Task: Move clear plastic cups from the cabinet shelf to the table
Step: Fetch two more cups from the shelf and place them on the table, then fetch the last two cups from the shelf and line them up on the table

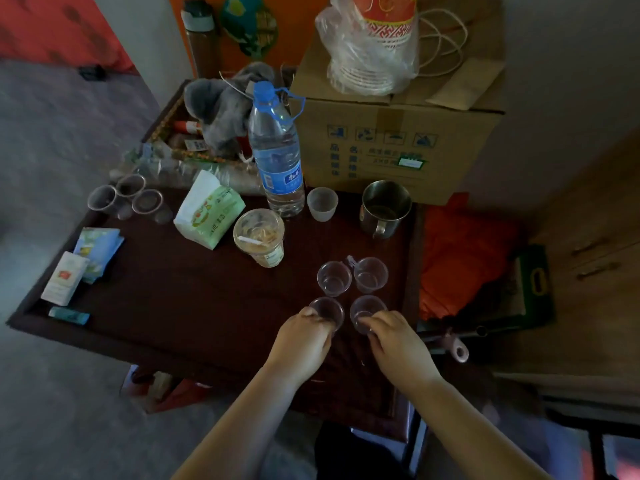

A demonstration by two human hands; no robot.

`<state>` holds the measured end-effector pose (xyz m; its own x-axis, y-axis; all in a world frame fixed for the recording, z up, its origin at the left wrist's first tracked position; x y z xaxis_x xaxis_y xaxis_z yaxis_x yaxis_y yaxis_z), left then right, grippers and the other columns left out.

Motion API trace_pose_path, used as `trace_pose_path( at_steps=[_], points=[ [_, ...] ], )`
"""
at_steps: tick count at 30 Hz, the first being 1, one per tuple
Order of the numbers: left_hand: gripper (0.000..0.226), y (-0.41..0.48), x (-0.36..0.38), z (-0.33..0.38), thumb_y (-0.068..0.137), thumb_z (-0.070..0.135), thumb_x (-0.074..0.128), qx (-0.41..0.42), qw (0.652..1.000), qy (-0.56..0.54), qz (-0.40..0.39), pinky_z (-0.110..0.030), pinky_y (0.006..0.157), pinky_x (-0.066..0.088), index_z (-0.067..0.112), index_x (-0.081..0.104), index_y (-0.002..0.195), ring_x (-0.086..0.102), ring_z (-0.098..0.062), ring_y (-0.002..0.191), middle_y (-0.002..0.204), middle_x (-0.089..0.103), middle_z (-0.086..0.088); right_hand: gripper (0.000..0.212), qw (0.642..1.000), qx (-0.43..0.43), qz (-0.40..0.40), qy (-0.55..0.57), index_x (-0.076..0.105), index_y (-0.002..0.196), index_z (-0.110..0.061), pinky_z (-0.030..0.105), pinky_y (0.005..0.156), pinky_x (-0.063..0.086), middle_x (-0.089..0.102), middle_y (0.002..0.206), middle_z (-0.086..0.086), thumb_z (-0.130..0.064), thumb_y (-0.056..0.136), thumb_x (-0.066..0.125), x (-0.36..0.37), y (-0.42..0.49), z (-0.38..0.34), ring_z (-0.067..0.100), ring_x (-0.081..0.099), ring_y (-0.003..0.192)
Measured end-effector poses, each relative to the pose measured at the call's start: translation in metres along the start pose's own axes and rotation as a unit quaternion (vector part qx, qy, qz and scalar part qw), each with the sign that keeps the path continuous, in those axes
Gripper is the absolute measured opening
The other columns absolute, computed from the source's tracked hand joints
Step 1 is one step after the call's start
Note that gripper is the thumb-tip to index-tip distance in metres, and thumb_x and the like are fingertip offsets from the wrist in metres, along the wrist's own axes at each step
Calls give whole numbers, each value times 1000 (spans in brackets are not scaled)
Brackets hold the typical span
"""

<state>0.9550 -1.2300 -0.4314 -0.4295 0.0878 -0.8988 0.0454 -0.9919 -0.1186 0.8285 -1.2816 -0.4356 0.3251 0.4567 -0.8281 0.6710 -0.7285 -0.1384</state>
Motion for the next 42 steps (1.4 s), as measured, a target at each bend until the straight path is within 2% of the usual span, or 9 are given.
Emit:
trace_pose_path(
  at_steps=[4,14,19,27,32,38,42],
  points=[
    [22,4,16,-4,88,20,46,-9,1000,11,-25,-26,74,40,20,63,101,55,-19,94,102,60,-4,30,1000,1,26,6,59,119,-13,20,85,44,60,110,-2,-12,91,51,1,1,8,13,48,108],
    [25,14,40,-3,90,17,46,19,997,60,-54,-33,83,44,13,62,108,45,-21,114,106,66,-3,23,999,-19,27,8,64,109,-9,25,83,46,64,102,2,-7,88,55,11,7,14,19,54,101],
    [28,17,42,-1,90,18,45,23,996,67,-51,-32,86,41,14,58,115,42,-20,118,114,62,-2,23,999,-22,31,15,65,107,-9,30,76,50,65,99,1,-6,86,58,10,5,14,19,55,99],
    [33,14,36,1,88,24,52,28,998,50,-24,-32,87,41,16,55,120,44,-20,118,119,61,-2,25,999,-16,42,-8,65,108,-12,35,79,51,66,105,-1,-9,83,60,5,3,13,18,57,102],
    [34,5,23,3,85,25,57,34,998,44,-2,-32,85,44,17,56,118,46,-18,116,119,60,1,27,997,0,76,-19,64,109,-14,33,78,51,66,106,-2,-11,82,63,-3,-7,6,18,56,104],
    [33,-18,-13,7,85,29,57,59,997,29,49,-26,81,43,21,57,117,47,-14,111,114,61,6,28,988,41,149,-27,62,112,-17,22,80,45,63,109,-3,-20,84,61,-22,-34,-15,14,53,106],
    [34,-40,-58,18,86,32,54,105,990,23,89,-28,80,47,21,57,118,49,-14,110,114,61,7,29,972,57,226,-37,61,112,-15,26,81,46,64,109,0,-22,84,62,-48,-61,-51,18,55,104]
  ],
)
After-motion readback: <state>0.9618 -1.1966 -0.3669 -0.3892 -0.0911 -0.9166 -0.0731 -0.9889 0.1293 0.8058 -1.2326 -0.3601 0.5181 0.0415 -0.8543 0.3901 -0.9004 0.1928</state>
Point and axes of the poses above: each hand's wrist, its own y-axis towards the middle knuckle, its own x-axis out of the palm, z = x × y, the point moved 8 cm from there along y, towards the middle knuckle
